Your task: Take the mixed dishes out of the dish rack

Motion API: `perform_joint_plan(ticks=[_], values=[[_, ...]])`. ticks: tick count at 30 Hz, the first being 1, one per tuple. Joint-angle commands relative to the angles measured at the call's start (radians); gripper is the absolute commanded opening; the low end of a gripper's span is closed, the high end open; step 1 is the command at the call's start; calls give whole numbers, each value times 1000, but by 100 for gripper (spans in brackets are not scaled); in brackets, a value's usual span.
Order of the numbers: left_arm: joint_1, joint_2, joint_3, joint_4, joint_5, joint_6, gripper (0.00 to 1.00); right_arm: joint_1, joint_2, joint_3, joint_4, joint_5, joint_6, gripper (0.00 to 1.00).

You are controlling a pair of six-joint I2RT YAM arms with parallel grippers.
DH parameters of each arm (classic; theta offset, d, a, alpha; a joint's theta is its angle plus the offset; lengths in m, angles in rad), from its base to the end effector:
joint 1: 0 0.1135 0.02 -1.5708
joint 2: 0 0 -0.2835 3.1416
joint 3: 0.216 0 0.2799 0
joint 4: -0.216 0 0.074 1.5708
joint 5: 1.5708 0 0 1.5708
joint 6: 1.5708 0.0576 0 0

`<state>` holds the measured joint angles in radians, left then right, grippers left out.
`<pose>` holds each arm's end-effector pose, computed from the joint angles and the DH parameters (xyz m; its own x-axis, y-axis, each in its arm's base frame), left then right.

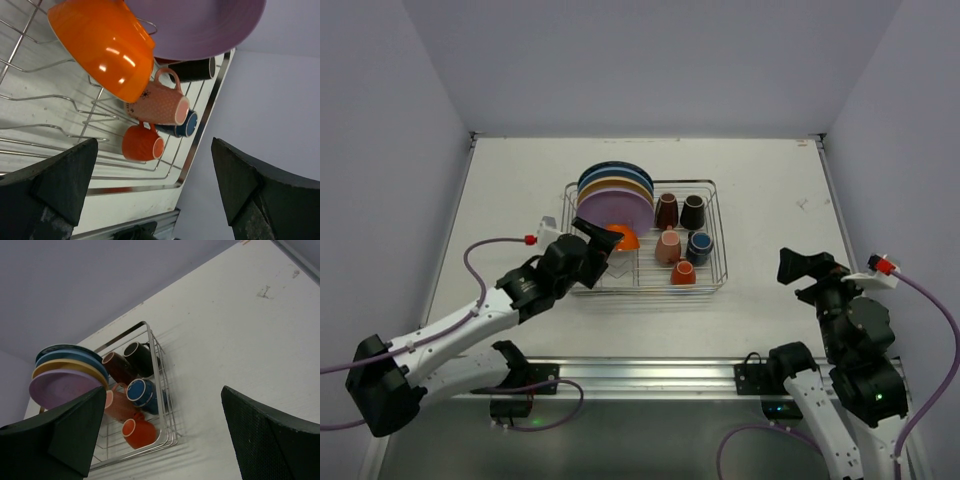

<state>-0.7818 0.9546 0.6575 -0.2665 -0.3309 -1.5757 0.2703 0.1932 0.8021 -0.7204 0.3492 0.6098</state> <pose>0.1862 -0.1585 0.2535 -0.4696 -0.8665 -0.1694 -0.3814 0.3722 -0.8462 0.0622 -0.0032 0.3593 -0.0439 0.5462 -0.8365 0.1243 0.8338 0.5379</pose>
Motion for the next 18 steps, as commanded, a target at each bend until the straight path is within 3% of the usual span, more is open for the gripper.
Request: perform_joint_plan(ticks=[1, 10, 18], values=[[-25, 77, 85, 50, -189, -124, 100, 6, -26, -14, 53, 13, -2, 99], [-47, 230, 96, 148, -273, -259, 100, 4, -46, -27, 62, -42, -24, 99], [-60, 286, 113, 139, -292, -317, 100, 6, -49, -30, 68, -72, -15, 99]])
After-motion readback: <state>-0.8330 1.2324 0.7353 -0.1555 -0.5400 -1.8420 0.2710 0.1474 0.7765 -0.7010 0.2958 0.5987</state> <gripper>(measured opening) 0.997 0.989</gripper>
